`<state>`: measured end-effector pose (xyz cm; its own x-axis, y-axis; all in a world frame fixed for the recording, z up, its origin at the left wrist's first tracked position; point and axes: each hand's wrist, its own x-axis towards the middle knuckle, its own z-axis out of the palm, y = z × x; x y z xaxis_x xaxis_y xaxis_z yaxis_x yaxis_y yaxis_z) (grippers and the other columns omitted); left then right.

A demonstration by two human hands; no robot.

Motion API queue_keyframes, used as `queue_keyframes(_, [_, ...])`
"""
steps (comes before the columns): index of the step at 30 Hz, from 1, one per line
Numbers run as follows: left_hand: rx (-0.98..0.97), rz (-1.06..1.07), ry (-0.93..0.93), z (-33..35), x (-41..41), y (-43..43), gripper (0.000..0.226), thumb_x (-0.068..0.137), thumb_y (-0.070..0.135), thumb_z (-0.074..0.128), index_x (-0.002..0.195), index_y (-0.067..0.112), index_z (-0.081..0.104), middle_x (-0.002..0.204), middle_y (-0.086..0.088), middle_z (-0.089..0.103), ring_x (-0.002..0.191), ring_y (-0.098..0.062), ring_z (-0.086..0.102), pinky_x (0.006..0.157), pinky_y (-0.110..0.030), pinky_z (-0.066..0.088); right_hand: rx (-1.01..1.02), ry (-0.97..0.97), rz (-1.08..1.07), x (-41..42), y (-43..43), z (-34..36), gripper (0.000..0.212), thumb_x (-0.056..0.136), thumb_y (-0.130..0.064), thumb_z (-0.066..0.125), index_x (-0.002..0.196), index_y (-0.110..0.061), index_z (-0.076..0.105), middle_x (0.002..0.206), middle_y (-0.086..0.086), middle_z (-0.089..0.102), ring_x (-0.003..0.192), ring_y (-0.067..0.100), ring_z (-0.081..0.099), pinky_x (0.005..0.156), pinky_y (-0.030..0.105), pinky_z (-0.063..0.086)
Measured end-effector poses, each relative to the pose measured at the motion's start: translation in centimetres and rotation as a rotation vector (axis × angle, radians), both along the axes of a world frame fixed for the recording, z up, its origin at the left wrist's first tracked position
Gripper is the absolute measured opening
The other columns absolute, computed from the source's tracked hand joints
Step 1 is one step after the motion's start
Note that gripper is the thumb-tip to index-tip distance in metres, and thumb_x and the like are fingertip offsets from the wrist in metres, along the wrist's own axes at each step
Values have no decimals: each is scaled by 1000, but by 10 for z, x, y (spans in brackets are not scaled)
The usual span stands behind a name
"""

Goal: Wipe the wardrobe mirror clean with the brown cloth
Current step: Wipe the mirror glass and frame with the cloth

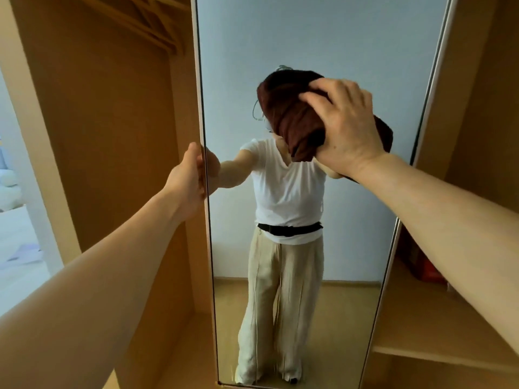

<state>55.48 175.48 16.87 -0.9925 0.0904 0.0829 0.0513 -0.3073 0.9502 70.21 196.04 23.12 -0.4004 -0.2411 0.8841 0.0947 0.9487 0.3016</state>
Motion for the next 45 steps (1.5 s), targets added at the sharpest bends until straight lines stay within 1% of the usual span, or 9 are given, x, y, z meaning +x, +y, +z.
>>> queue_keyframes(9, [14,-292,127,-42,0,-19,64,95,59,37,141,15,45,140,-8,51,127,-24,50,109,-44,35,-1,92,65,-9,0,-13,64,71,-31,69,130,-13,51,135,9,47,125,34,39,99,43,28])
queue_keyframes(14, [75,-294,214,-71,4,-21,42,97,51,41,106,15,61,90,0,61,93,-18,57,83,-34,43,-8,101,56,-18,-14,-51,62,73,-23,68,132,-16,48,138,6,45,127,32,37,101,42,27])
queue_keyframes(18, [-31,-352,261,-133,-2,-25,41,95,55,41,102,20,63,89,-3,59,91,-21,56,85,-39,43,67,32,7,-27,-30,-128,67,71,-23,72,133,-18,49,140,4,43,127,29,36,101,40,26])
queue_keyframes(24, [260,-228,339,-173,15,-22,36,93,47,51,81,16,65,53,4,63,54,-9,66,55,-25,54,174,-75,-8,-23,-40,-246,68,73,-30,71,135,-19,47,142,0,41,129,24,34,101,39,24])
queue_keyframes(31, [215,-16,481,-203,31,-7,13,97,20,50,93,19,63,78,7,53,53,-5,59,43,-14,45,196,-106,-34,-6,-28,-301,66,78,-21,63,140,-20,40,147,-1,34,132,21,28,106,37,24])
queue_keyframes(35, [200,53,521,-198,22,1,36,94,-2,46,73,24,61,54,8,64,43,0,61,36,-11,42,124,-21,-153,-5,-18,-240,65,79,-17,60,140,-21,37,148,-1,32,132,24,29,104,39,26])
queue_keyframes(39, [267,54,500,-197,15,3,26,93,0,51,98,18,69,58,9,65,48,-1,63,40,-10,44,-140,139,-293,-7,-20,-174,76,78,-15,65,144,-16,27,148,7,32,135,29,27,107,42,24])
queue_keyframes(42, [264,-32,518,-197,6,1,37,93,-2,49,75,26,64,50,10,66,47,-2,64,44,-15,51,-122,176,-197,-23,-37,-193,83,74,-29,69,144,-15,26,147,9,32,136,28,26,111,41,21])
queue_keyframes(45, [198,-58,553,-197,2,0,32,92,-5,47,97,18,69,65,2,72,58,-9,68,52,-21,55,142,56,-60,-48,-52,-264,89,68,-52,69,142,-19,33,150,6,30,140,23,21,116,40,11])
